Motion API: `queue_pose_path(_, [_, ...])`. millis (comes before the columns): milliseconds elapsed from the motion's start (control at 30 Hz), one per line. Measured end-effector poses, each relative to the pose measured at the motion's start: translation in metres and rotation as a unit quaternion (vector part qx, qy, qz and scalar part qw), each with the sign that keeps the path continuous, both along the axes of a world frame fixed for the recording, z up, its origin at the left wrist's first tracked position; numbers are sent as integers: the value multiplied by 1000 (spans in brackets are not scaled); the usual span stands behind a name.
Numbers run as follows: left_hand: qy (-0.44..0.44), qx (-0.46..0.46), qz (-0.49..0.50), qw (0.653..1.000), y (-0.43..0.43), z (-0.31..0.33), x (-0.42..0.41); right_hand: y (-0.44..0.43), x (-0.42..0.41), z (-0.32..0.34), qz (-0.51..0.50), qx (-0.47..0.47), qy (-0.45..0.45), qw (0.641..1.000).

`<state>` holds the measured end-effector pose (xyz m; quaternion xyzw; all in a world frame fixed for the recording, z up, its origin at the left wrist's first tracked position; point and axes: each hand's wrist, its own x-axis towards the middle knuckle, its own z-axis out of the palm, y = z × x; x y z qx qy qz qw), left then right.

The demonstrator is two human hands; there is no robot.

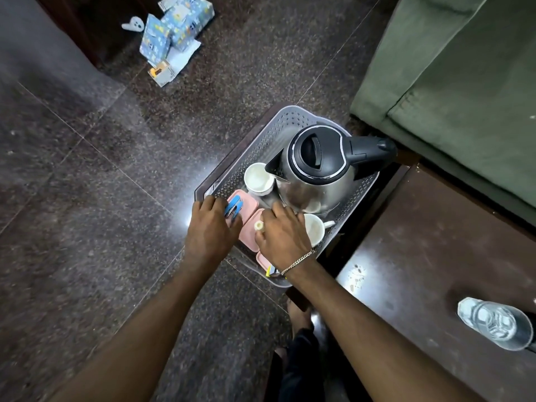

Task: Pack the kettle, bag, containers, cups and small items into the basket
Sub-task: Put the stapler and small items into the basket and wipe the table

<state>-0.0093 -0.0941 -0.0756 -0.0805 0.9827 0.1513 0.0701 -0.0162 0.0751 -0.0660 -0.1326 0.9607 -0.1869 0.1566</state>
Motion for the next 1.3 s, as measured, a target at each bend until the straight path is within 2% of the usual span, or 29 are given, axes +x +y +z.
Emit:
queue_pose_path(133, [42, 18, -6, 999, 6, 10, 5, 8, 5, 7, -26, -38, 5, 999])
queue_pose_path(267, [100, 50, -71, 991, 22, 22, 13, 28, 18, 20, -66, -93, 49, 992])
queue_pose_path(467, [110, 58, -170, 978, 82, 36, 30, 92, 51, 28, -146, -121, 92, 978])
queue_pose_path(600, [123, 64, -230, 963, 138, 36, 45, 155, 85, 31, -196, -111, 63, 972])
queue_pose_path(967, [69, 113, -397, 908, 339, 5, 115, 349, 212, 18, -356, -63, 44, 931])
queue_pose_path(1100, [52, 126, -446, 884, 409, -6, 153, 413, 266, 3, -414, -38, 12, 909])
queue_pose_path(1300, [-45, 122, -510, 850, 486, -18, 211, 484, 342, -26, -475, -3, -19, 880])
